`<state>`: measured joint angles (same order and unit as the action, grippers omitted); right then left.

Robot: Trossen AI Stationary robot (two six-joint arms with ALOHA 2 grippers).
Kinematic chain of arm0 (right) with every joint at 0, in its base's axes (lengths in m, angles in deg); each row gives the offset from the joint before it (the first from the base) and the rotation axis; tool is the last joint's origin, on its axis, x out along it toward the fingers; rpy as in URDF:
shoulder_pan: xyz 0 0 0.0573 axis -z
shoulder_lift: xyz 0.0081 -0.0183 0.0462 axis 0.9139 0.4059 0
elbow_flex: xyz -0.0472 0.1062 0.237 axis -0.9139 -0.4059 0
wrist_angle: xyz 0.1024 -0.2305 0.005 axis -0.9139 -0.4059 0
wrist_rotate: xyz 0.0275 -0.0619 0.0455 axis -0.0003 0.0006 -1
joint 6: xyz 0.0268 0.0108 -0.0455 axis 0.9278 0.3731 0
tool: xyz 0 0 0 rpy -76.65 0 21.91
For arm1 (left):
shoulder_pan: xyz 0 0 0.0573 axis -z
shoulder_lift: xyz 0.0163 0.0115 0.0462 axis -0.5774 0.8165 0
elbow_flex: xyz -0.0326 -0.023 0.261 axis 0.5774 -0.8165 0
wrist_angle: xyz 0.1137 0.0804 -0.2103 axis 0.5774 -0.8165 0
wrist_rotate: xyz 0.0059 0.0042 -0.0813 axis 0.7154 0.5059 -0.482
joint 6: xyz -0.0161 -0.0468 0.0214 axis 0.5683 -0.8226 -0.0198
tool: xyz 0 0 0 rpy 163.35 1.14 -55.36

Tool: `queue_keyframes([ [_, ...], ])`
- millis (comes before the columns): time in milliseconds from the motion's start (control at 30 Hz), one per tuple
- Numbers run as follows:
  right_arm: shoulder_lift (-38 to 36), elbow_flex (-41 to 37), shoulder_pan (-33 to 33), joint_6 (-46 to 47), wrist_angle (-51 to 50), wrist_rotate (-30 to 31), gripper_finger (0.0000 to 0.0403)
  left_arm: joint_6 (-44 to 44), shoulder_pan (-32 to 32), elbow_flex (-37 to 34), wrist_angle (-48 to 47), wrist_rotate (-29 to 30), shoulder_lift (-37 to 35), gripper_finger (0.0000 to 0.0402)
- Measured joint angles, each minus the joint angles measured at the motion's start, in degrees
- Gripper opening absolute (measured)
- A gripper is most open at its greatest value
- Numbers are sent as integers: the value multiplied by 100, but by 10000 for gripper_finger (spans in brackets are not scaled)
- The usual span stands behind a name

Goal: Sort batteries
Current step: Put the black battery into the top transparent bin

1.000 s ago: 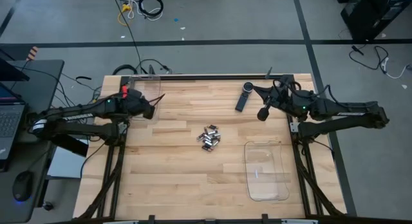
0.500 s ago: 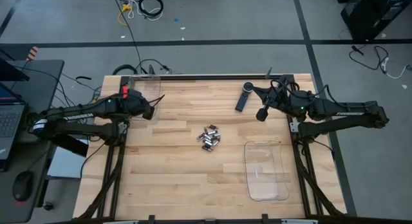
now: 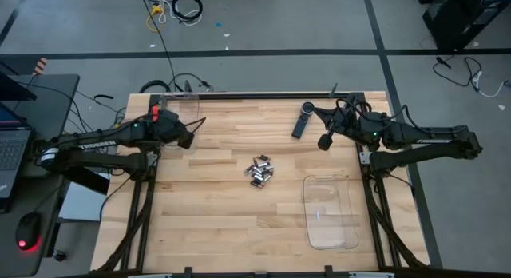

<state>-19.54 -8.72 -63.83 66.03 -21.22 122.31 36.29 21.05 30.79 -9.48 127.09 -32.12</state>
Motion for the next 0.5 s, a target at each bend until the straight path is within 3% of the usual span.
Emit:
queue_keyframes([
  [133,0,0,0,0,-1,0,0,944,5,0,1248,-484,0,106],
  [367,0,0,0,0,-4,0,0,2614,395,4,4161,-2461,186,106],
  [500,0,0,2,0,-4,0,0,3064,836,13,5210,-2905,652,106],
])
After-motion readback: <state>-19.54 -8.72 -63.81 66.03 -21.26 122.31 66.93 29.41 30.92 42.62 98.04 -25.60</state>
